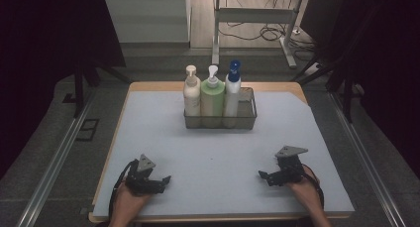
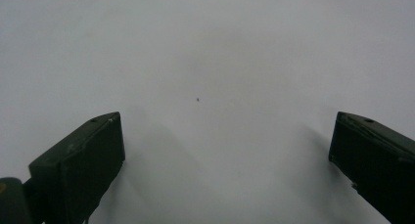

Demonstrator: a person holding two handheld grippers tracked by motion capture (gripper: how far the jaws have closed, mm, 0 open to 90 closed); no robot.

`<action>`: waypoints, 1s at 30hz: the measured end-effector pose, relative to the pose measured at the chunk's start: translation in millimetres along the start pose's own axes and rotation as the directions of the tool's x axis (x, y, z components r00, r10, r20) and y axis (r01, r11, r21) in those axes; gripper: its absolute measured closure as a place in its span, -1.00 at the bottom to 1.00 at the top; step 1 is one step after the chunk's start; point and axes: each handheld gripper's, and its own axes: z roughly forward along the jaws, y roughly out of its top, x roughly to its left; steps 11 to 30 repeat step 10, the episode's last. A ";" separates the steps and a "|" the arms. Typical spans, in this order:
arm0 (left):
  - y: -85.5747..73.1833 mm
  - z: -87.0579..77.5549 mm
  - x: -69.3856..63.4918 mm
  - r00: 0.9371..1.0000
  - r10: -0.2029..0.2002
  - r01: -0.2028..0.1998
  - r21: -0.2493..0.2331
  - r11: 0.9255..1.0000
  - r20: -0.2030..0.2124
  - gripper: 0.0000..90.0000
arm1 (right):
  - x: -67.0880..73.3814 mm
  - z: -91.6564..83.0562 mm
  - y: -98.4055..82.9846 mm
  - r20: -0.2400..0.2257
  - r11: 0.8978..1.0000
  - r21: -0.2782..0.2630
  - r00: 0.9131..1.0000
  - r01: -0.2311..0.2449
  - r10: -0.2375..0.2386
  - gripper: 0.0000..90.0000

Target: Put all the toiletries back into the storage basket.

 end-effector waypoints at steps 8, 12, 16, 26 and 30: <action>-0.1 0.3 -0.4 1.000 -0.002 0.002 -0.003 1.000 0.000 -0.73 | 1.1 1.2 -2.1 0.022 1.000 0.004 1.000 0.002 -0.002 -0.98; -0.1 0.1 0.0 1.000 0.001 -0.001 0.000 1.000 0.001 -0.73 | 1.1 1.2 -2.4 0.019 1.000 0.001 1.000 0.000 0.000 -0.98; -0.1 0.1 0.0 1.000 0.001 -0.001 0.000 1.000 0.001 -0.73 | 1.1 1.2 -2.4 0.019 1.000 0.001 1.000 0.000 0.000 -0.98; -0.1 0.1 0.0 1.000 0.001 -0.001 0.000 1.000 0.001 -0.73 | 1.1 1.2 -2.4 0.019 1.000 0.001 1.000 0.000 0.000 -0.98; -0.1 0.1 0.0 1.000 0.001 -0.001 0.000 1.000 0.001 -0.73 | 1.1 1.2 -2.4 0.019 1.000 0.001 1.000 0.000 0.000 -0.98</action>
